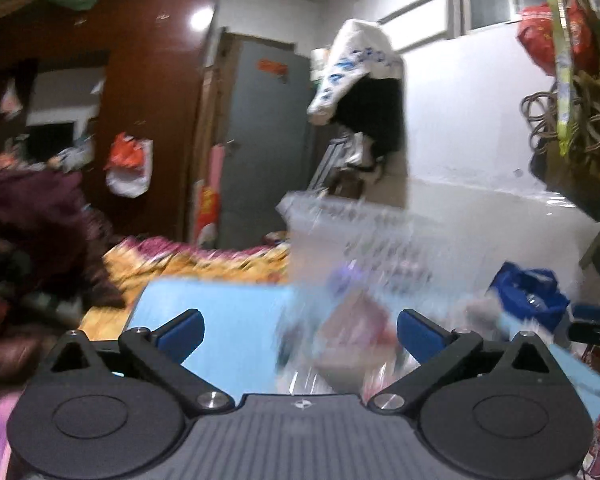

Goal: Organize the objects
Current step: 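Grasp clear bag with left tool while right tool grasps plastic-wrapped blue-white box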

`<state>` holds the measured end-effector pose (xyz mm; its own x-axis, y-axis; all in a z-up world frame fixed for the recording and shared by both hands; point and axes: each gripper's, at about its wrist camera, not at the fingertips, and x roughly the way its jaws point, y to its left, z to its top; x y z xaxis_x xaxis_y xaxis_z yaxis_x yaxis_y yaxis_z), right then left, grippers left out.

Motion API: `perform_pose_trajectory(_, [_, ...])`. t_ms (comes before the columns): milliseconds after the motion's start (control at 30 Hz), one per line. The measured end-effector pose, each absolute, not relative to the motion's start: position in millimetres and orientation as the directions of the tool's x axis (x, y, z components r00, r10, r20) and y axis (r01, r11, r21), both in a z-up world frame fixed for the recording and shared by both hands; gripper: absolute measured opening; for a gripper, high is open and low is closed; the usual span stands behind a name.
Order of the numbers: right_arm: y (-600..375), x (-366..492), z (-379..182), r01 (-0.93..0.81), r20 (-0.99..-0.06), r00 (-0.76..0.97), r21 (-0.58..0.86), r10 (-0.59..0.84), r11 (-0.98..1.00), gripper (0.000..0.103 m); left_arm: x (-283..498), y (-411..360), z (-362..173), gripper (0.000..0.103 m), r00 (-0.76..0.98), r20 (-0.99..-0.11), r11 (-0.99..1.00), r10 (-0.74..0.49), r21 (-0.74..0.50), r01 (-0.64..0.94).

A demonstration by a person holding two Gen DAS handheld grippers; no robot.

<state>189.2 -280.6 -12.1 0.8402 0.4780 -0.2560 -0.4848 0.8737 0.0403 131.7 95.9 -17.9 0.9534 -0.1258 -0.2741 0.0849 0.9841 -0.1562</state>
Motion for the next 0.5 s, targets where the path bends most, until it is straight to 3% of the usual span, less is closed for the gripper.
perform_pose_trajectory(233, [-263, 178, -48, -0.468, -0.327, 0.823, 0.071, 0.464, 0.881, 0.103, 82, 98, -43, 0.102, 0.961, -0.264, 0.99, -0.078, -0.132, 0.044])
perform_pose_trajectory(500, [-236, 174, -66, -0.436, -0.345, 0.838, 0.044, 0.423, 0.899, 0.09, 95, 87, -68, 0.102, 0.949, -0.305, 0.993, -0.079, -0.105, 0.049])
